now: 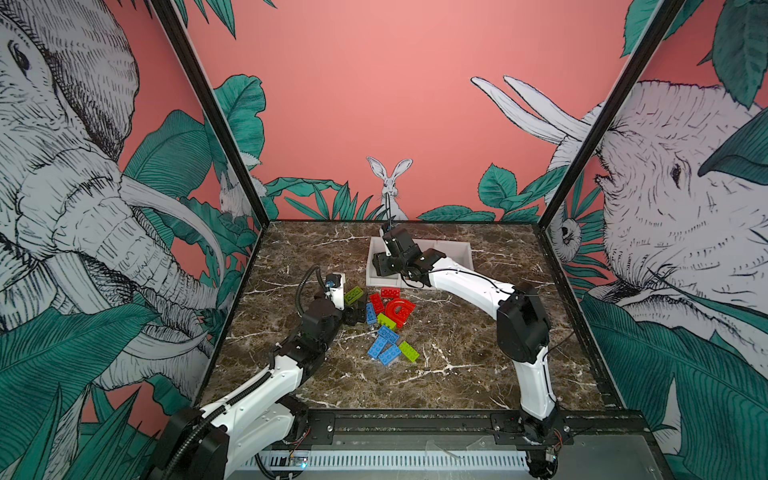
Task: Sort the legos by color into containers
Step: 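Carry the lime-green brick to the farthest bin compartment and release it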
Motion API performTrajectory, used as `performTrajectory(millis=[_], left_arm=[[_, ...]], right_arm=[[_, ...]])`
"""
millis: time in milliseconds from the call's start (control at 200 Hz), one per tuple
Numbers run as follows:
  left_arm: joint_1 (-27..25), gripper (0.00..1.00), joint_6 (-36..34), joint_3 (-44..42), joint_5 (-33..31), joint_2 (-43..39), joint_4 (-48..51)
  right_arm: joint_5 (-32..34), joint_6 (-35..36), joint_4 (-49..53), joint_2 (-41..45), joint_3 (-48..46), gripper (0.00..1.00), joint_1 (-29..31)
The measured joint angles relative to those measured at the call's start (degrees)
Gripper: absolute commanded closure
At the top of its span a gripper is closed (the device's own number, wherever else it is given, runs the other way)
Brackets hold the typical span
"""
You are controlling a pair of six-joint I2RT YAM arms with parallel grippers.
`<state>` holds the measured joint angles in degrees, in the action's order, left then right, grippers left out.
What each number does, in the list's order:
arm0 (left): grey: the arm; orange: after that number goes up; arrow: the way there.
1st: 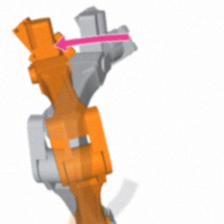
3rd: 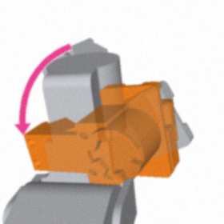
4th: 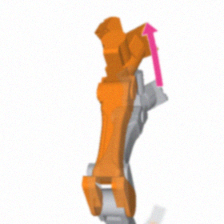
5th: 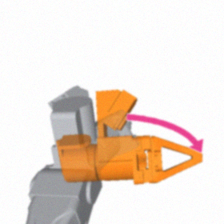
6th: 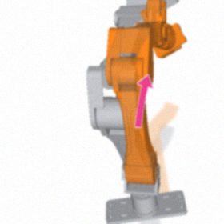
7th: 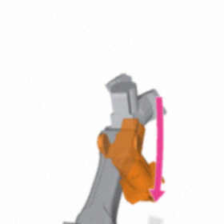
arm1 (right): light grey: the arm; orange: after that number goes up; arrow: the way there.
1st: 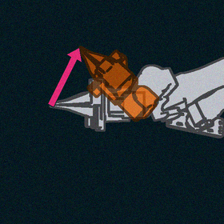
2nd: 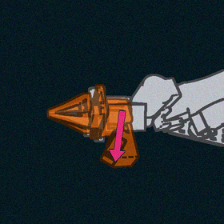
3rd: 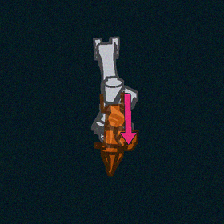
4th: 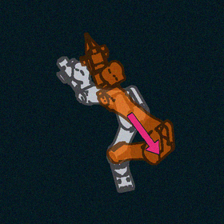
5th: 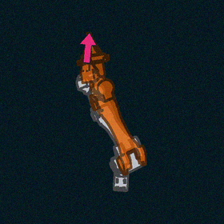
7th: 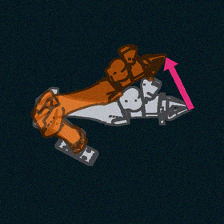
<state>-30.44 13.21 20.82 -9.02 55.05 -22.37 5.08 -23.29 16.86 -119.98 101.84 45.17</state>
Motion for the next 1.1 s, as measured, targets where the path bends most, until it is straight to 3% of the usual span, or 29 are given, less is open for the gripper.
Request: performTrajectory(millis=[425,745,1005,1100], left_arm=[[0.00,0.01,-0.04,-0.04,-0.07,-0.33,0.04],[0.00,0.01,-0.09,-0.33,-0.22,-0.66,0.00],[0.00,0.01,-0.09,-0.33,0.17,-0.74,0.00],[0.00,0.01,-0.11,-0.33,0.15,-0.74,0.00]], right_arm=[[-1.07,-0.83,-4.26,-5.90,0.31,0.49,-0.52],[-1.68,-1.81,-4.61,-6.64,1.20,0.19,-0.61],[-1.51,-1.05,-4.72,-4.17,-4.46,0.19,-0.61],[-2.05,0.20,-3.17,-0.66,-7.78,0.23,-0.61]])
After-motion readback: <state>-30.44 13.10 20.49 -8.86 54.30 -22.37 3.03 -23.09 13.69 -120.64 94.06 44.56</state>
